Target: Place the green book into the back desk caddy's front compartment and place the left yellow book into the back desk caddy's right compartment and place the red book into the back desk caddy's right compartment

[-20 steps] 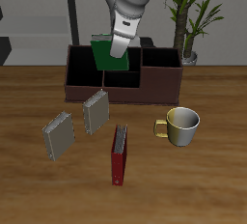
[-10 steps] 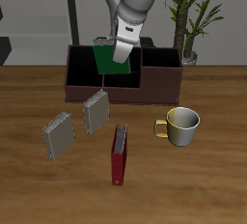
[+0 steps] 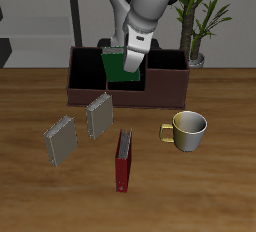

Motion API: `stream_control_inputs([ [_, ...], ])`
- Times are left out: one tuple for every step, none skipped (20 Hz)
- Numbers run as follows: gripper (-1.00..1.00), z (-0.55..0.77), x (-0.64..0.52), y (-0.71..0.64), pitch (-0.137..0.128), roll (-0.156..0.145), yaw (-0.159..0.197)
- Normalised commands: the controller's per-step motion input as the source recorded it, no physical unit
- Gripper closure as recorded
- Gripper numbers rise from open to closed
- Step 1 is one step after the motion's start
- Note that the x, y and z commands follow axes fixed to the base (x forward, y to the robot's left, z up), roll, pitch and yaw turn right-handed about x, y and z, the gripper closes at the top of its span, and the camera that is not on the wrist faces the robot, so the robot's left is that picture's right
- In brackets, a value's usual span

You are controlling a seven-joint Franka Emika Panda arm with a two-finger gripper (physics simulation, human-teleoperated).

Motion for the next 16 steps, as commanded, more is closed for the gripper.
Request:
stream_control_inputs([
  [1.00, -0.19, 0.01, 0.11, 0.062, 0.008, -0.012],
  [1.00, -0.23, 0.00, 0.31, 0.042, 0.036, 0.044],
  [1.00, -0.17, 0.01, 0.13, -0.002, 0.025, 0.027],
  [1.00, -0.16, -0.03, 0.07, 0.059, 0.013, -0.029],
  [1.00, -0.29, -0.03, 0.19, 0.097, 0.036, -0.021],
  [1.00, -0.16, 0.00, 0.04, -0.003, -0.005, 0.054],
  [1.00, -0.24, -0.04, 0.12, 0.064, 0.019, 0.007],
  [1.00, -0.34, -0.01, 0.20, 0.101, 0.041, -0.035],
  [1.00, -0.12, -0.02, -0.02, 0.020, 0.011, 0.046],
  [1.00, -0.43, -0.02, 0.29, 0.138, 0.034, -0.014],
  [1.00, -0.30, 0.00, 0.10, 0.097, 0.016, -0.029],
  [1.00, -0.16, 0.00, 0.10, -0.018, 0.015, 0.066],
  [1.00, -0.33, -0.05, 0.13, 0.134, 0.028, -0.059],
  [1.00, -0.24, -0.05, 0.06, 0.131, 0.022, -0.089],
  [1.00, -0.45, -0.01, 0.11, 0.121, 0.007, 0.051],
  [1.00, 0.02, 0.00, -0.04, 0.000, 0.000, 0.000],
])
